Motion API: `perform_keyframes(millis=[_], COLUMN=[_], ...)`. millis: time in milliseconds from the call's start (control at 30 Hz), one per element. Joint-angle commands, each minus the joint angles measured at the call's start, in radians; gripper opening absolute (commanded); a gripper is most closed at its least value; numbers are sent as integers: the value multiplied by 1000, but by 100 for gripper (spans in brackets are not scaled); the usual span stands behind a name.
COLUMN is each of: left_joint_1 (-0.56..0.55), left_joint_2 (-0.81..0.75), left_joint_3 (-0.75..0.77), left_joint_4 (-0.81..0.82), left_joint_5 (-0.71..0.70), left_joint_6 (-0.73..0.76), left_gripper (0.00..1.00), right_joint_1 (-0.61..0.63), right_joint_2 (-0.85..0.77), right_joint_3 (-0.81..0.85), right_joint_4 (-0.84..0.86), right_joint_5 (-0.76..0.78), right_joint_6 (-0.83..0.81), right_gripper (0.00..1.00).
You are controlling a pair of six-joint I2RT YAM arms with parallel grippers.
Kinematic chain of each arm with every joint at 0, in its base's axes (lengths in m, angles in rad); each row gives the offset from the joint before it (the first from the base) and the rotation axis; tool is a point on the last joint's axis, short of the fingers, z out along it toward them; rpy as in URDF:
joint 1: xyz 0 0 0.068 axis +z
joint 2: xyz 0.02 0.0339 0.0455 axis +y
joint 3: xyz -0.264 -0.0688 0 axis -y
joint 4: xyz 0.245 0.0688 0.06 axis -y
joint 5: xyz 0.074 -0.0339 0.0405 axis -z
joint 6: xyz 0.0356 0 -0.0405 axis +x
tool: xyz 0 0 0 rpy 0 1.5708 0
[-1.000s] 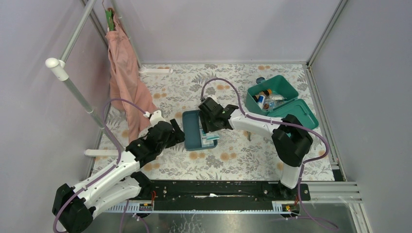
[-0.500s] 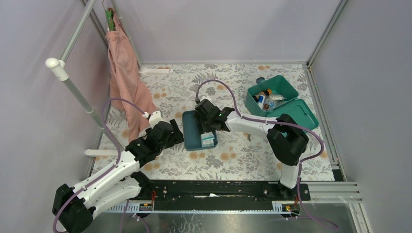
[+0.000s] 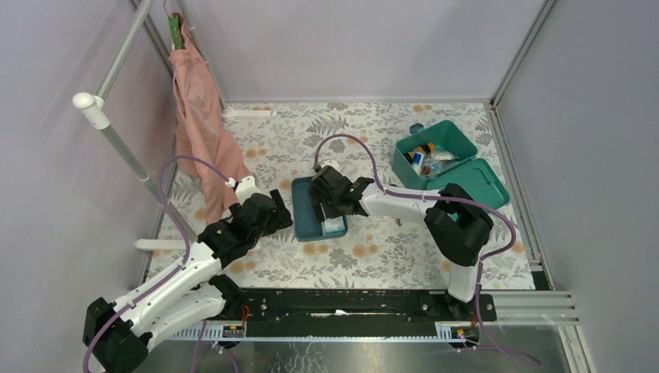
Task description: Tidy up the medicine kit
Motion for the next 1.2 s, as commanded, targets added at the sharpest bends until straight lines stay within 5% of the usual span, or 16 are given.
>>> perform_keyframes(millis=[0, 167, 667, 1167], left_joint_1=[3, 3, 5, 5], left_joint_2=[-12, -15, -21, -9], left_joint_3=[35, 55, 66, 60], left_joint_4=[-12, -32, -55, -51], left_joint_5=[-28, -37, -56, -51], left_joint_6=[16, 28, 46, 48], left_gripper=[96, 97, 97, 98], right_joint_1=[13, 12, 11, 11], right_joint_2=[-57, -95, 4, 73], right_joint_3=[-5, 3, 110, 55], right_joint_4=[6, -12, -75, -60], right_joint_5=[41, 68, 107, 89], right_joint_6=[8, 4, -15, -3], right_gripper=[77, 75, 40, 34])
